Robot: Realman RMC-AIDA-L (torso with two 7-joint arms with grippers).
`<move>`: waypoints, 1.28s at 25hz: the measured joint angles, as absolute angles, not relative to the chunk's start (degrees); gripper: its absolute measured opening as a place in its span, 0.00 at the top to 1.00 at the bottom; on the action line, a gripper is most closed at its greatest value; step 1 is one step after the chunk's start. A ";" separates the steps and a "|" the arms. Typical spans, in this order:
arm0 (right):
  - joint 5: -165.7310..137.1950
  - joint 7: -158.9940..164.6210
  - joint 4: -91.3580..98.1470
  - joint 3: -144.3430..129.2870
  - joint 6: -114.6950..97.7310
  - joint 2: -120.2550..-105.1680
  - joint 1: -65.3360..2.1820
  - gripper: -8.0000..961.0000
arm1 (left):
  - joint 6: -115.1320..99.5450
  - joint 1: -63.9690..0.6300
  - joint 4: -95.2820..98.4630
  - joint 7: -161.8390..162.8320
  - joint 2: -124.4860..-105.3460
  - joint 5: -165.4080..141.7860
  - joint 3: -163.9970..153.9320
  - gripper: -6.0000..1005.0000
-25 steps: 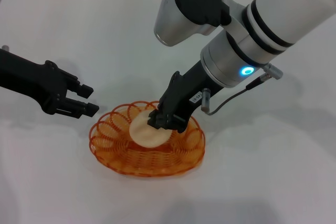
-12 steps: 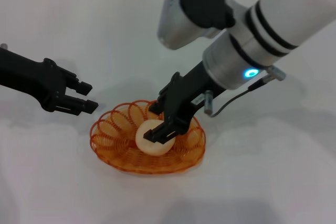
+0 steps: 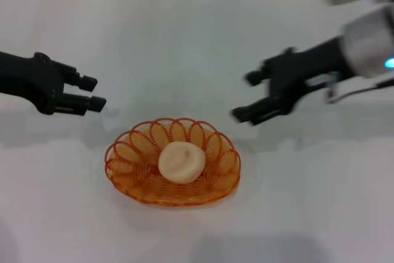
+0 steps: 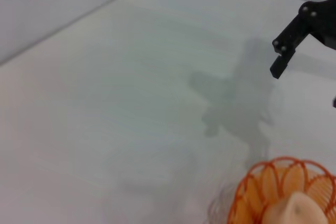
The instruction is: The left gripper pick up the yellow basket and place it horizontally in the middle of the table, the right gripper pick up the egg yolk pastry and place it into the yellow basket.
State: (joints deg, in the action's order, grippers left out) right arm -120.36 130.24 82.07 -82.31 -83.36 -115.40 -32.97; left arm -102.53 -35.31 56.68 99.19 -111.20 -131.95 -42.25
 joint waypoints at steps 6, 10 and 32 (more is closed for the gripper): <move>-119.68 121.93 81.07 -71.01 -86.36 -115.28 -27.12 0.17 | -102.90 -33.02 57.01 98.56 -110.31 -124.48 -40.68 0.51; -118.78 115.43 77.86 -64.70 -88.51 -115.25 -25.04 0.17 | -104.45 -30.68 57.52 97.51 -109.76 -118.29 -40.67 0.51; -113.21 99.62 68.35 -53.43 -101.94 -114.86 -23.91 0.18 | -112.54 -23.40 58.95 95.53 -107.49 -115.02 -39.20 0.51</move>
